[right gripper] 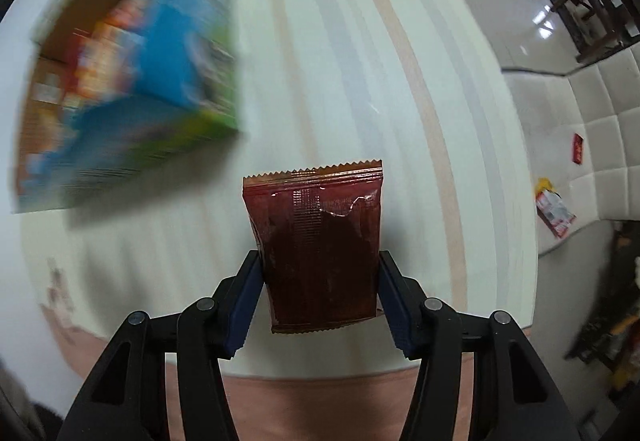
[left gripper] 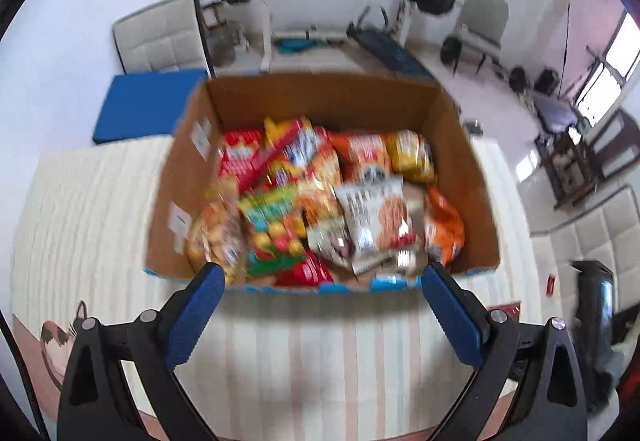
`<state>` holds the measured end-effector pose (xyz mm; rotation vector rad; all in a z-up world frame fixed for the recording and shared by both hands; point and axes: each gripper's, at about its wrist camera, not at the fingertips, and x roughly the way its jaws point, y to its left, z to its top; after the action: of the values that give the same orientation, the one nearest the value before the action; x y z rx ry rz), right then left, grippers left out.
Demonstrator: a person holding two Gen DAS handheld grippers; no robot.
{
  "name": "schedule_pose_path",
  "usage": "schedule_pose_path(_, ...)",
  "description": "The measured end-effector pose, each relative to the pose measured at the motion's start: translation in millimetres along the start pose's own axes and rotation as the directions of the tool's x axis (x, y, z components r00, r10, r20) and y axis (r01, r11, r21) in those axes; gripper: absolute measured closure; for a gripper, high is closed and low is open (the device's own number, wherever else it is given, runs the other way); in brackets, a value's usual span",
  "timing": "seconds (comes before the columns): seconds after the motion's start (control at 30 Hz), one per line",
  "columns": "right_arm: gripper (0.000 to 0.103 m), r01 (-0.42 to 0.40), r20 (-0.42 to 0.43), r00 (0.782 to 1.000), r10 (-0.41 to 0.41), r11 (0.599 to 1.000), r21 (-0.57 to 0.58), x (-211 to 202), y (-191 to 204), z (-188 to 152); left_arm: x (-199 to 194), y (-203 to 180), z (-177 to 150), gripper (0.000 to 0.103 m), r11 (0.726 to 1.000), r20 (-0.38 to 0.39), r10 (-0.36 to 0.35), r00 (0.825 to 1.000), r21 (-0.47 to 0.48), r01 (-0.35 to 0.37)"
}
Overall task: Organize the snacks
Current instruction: 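Move the right tool to the dark red packet and grasp it, then carry the dark red packet over the box and release it inside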
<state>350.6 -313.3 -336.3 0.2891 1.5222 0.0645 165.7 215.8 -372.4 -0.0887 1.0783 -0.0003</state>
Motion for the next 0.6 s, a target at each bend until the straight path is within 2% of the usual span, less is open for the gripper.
schedule_pose_path(0.13, 0.044, -0.076, 0.088, 0.993, 0.082, 0.995, -0.065, -54, 41, 15, -17, 16, 21, 0.002, 1.000, 0.032, 0.011, 0.999, -0.023, -0.010)
schedule_pose_path(0.23, 0.044, -0.140, 0.116, 0.981, 0.154, 0.983, -0.121, -82, 80, 36, -19, 25, 35, 0.002, 0.999, 0.037, 0.030, 0.999, -0.021, -0.029)
schedule_pose_path(0.33, 0.044, -0.159, 0.125, 0.976, 0.180, 0.974, -0.158, -86, 119, 51, -11, 29, 45, 0.002, 0.998, 0.017, 0.059, 0.998, 0.003, -0.059)
schedule_pose_path(0.43, 0.044, -0.172, 0.120, 0.974, 0.194, 0.970, -0.173, -79, 139, 66, 4, 40, 50, 0.002, 0.997, -0.026, 0.083, 0.996, 0.011, -0.083)
schedule_pose_path(0.6, 0.044, -0.212, 0.068, 0.972, 0.226, 0.962, -0.172, -56, 174, 86, 27, 60, 50, 0.002, 0.995, -0.080, 0.102, 0.992, 0.002, -0.102)
